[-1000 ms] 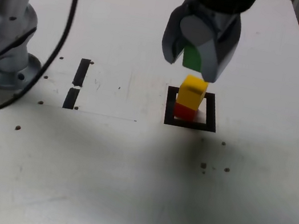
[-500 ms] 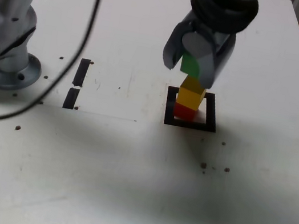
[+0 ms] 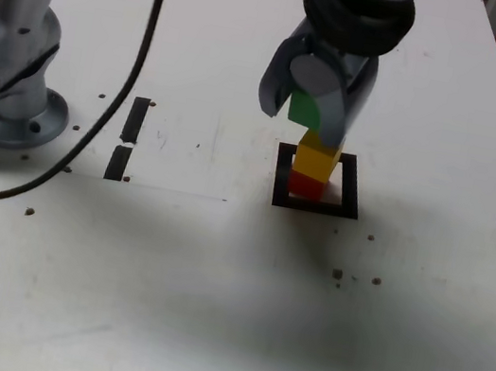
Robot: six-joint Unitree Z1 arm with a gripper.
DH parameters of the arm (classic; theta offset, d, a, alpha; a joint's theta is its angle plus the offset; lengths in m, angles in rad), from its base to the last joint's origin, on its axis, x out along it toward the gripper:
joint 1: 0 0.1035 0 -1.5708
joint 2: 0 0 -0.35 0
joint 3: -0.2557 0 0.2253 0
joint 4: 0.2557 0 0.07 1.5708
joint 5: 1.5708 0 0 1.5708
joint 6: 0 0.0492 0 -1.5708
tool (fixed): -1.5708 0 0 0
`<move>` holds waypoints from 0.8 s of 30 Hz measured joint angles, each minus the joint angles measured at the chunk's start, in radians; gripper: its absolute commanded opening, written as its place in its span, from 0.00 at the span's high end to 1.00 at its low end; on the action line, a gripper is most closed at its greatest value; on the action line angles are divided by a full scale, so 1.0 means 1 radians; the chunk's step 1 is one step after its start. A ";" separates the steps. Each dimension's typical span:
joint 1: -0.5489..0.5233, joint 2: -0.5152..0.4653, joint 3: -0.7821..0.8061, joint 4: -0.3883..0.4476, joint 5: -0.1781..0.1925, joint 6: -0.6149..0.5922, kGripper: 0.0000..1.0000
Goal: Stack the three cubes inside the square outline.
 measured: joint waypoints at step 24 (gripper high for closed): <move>-0.020 -0.005 0.040 -0.079 -0.027 -0.001 0.77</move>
